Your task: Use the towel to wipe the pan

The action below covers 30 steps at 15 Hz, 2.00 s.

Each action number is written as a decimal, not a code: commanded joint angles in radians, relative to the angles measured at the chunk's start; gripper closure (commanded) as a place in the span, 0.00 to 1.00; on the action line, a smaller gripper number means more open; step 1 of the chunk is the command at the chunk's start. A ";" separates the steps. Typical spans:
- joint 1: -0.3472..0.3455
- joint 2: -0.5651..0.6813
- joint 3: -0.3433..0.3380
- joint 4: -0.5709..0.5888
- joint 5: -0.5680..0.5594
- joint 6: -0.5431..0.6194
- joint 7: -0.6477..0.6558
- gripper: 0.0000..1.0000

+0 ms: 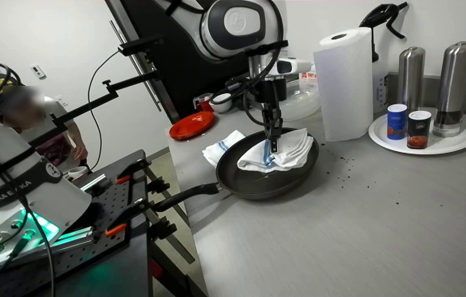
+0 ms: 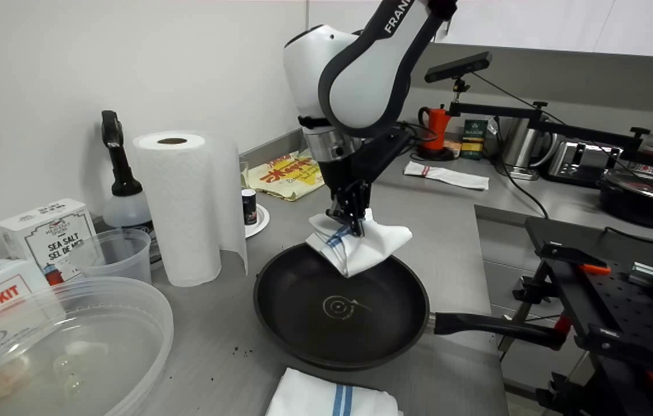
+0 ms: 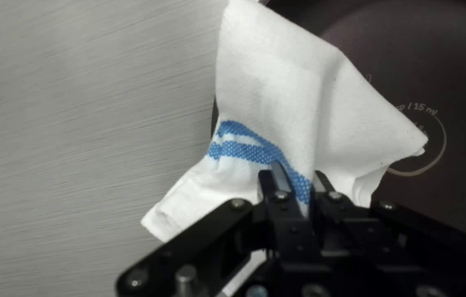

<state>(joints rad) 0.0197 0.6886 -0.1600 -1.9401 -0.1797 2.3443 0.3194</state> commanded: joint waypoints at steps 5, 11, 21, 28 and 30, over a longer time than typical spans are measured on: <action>0.016 0.148 -0.050 0.128 -0.020 0.019 0.009 0.97; 0.014 0.208 -0.081 0.181 -0.013 0.006 0.013 0.97; 0.014 0.202 -0.061 0.169 0.006 -0.015 0.007 0.97; 0.013 0.235 -0.048 0.169 0.018 0.002 0.018 0.97; 0.014 0.252 -0.047 0.178 0.019 0.005 0.022 0.97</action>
<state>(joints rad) 0.0249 0.8934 -0.2085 -1.7863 -0.1767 2.3499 0.3231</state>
